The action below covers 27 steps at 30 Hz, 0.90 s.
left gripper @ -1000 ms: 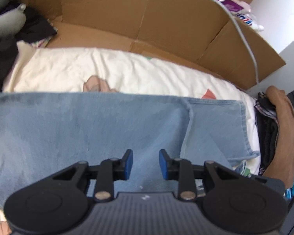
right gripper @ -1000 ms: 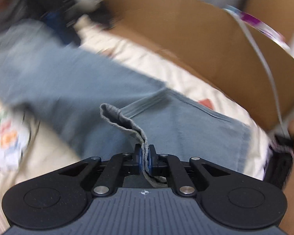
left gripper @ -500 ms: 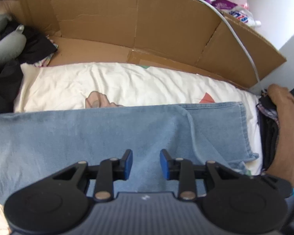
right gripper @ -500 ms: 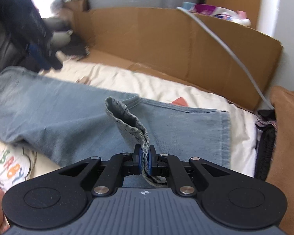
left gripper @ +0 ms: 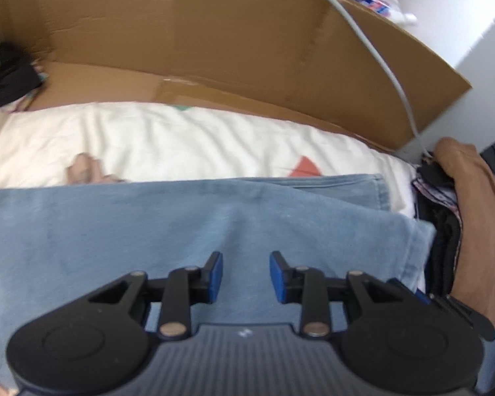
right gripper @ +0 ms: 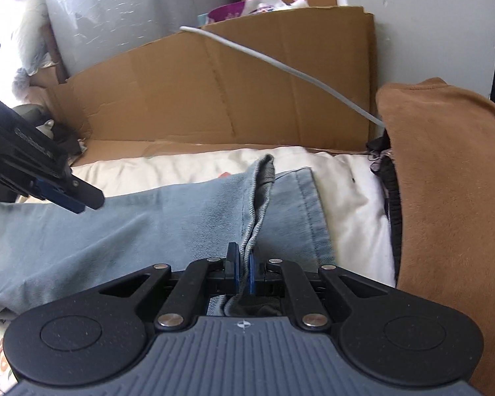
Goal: Fold clothes
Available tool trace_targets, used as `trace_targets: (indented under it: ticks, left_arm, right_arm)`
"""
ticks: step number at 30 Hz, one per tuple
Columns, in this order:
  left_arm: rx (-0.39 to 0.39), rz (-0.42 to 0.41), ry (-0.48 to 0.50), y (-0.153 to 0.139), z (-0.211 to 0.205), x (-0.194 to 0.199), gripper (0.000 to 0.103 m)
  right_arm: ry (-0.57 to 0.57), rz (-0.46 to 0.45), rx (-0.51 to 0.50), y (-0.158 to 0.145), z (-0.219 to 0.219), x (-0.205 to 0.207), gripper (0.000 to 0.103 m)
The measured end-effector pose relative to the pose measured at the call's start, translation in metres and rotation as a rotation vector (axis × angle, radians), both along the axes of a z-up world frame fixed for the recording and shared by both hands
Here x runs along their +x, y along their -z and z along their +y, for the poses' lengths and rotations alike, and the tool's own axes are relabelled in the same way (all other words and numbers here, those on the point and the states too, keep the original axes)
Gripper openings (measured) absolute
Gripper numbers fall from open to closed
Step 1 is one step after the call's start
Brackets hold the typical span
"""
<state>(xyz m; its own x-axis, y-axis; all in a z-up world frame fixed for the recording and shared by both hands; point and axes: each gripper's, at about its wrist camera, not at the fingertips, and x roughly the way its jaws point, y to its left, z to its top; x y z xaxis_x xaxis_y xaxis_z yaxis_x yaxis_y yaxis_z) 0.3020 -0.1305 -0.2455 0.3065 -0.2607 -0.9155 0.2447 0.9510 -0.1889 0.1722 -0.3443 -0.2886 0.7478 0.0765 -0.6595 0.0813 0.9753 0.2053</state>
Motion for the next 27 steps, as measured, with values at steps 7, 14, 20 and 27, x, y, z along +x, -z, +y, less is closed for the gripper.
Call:
trace_targets:
  ticks: [7,14,20,27]
  left_arm:
    - [-0.018,0.005,-0.009,0.026,-0.023,0.013,0.034]
    - [0.013,-0.009,0.034,0.045,-0.032,0.027,0.034]
    - [0.012,-0.043,0.093,0.052,-0.047,0.031,0.034]
    - [-0.018,-0.057,0.103,0.058,-0.06,0.03,0.034]
  right_arm:
    - [0.02,-0.003,0.026,0.009,-0.026,0.025,0.004]
    - [0.037,0.019,0.087,0.014,-0.047,0.051,0.004]
    - [0.05,0.032,0.116,0.016,-0.059,0.069,0.003]
    - [0.024,0.107,0.035,0.032,-0.051,0.088,0.005]
